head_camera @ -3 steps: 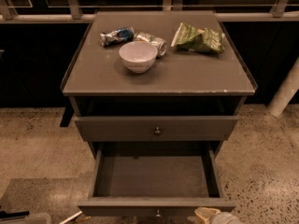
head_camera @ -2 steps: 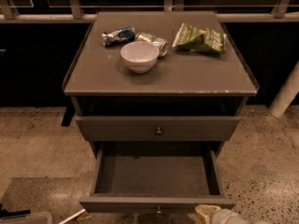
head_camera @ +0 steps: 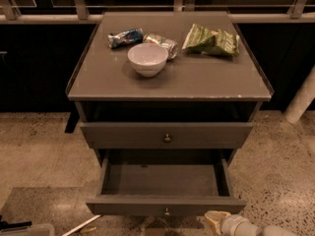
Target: Close middle drawer
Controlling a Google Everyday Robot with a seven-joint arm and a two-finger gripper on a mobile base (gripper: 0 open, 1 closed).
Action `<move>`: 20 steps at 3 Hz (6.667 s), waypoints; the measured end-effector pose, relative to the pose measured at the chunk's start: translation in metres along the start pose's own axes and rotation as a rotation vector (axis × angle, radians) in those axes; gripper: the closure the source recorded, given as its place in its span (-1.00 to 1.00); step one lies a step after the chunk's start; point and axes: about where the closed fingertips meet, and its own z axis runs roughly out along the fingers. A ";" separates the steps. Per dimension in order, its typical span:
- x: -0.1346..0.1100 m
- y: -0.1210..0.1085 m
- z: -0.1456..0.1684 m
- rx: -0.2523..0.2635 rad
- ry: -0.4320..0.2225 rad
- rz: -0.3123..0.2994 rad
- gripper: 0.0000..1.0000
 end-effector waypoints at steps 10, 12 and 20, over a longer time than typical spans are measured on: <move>-0.142 -0.031 0.032 0.147 -0.218 -0.070 1.00; -0.127 -0.049 0.068 0.134 -0.130 0.008 1.00; -0.157 -0.084 0.096 0.207 -0.156 0.041 1.00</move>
Offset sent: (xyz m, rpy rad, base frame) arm 0.2005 -0.0070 0.0518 -0.0859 -0.3001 -0.1097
